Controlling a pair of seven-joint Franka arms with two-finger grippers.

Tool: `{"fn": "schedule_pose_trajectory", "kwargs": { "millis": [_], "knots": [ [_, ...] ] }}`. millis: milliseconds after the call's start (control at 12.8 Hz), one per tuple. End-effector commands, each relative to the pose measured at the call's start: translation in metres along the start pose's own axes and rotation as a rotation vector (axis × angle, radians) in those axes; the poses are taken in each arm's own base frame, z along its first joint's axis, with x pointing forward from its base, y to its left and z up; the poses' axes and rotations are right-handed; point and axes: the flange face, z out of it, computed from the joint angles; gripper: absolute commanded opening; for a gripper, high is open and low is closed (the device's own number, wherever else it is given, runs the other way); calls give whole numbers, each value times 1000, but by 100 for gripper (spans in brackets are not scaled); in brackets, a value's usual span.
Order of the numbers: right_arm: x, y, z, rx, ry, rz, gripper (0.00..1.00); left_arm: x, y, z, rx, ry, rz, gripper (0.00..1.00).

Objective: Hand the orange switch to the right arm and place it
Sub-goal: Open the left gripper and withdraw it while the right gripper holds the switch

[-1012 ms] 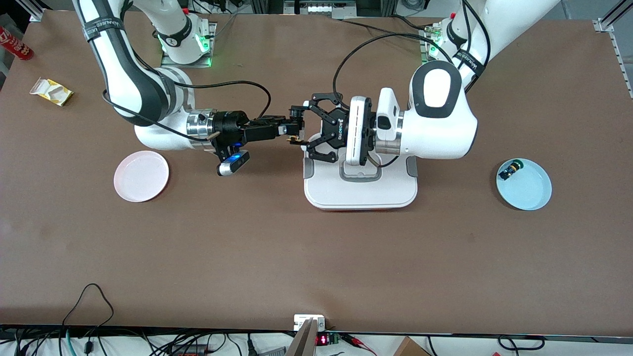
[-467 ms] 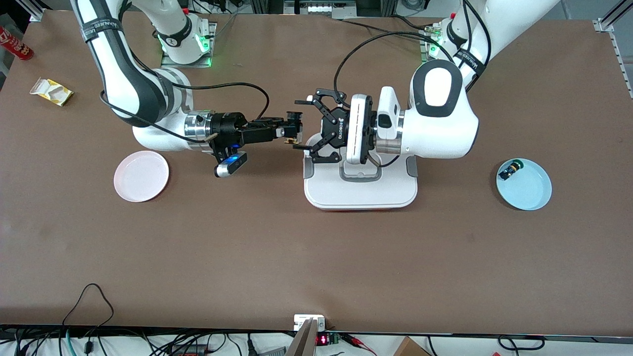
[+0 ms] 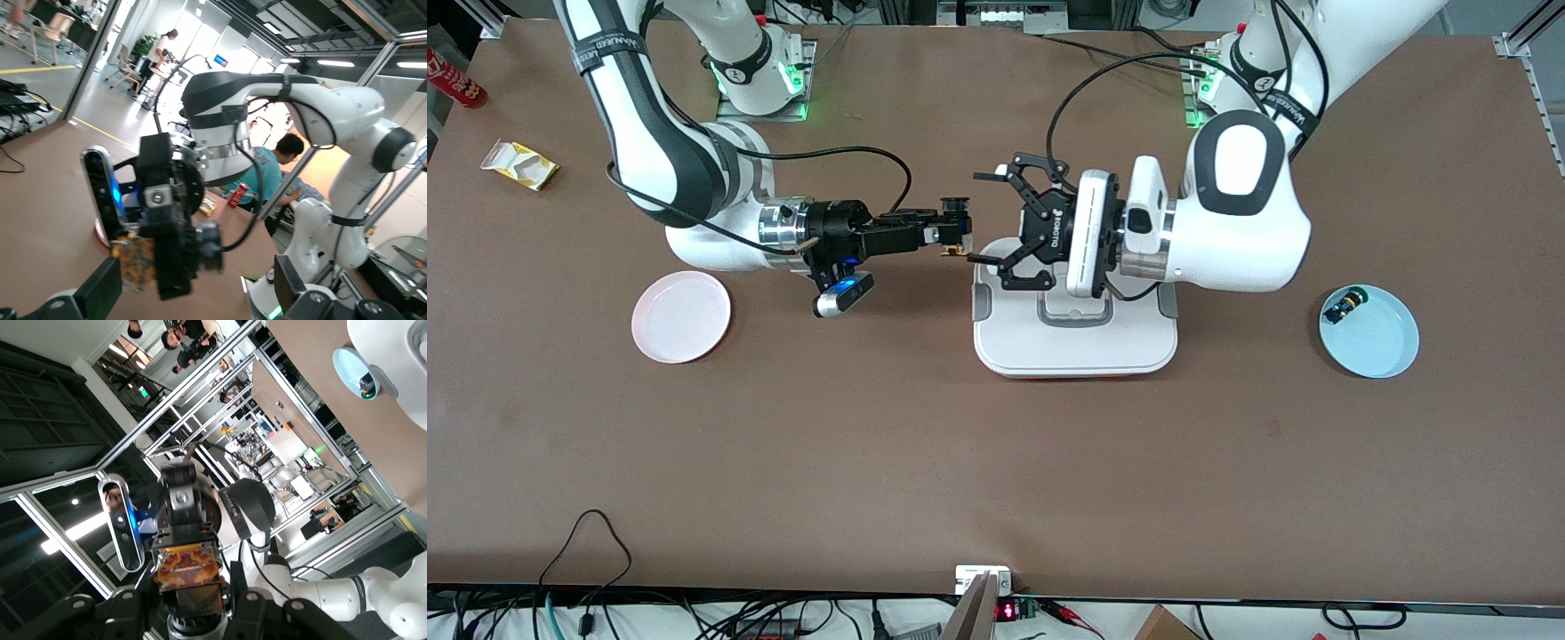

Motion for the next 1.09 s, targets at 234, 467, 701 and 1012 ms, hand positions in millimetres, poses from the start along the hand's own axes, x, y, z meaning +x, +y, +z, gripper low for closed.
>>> {"fn": "schedule_pose_trajectory", "kwargs": {
  "millis": [234, 467, 701, 1012],
  "knots": [
    [-1, -13, -10, 25, 10, -31, 34, 28, 34, -44, -6, -283, -164, 100],
    [0, -12, -13, 21, 11, -43, 33, 31, 44, -66, 55, -464, -312, 100],
    [3, -21, -33, 44, 8, -46, 32, 34, 64, -90, 203, -707, -522, 100],
    [-1, -25, -44, 29, -24, -63, 32, 25, 73, -119, 505, -951, -706, 100]
  ]
}}
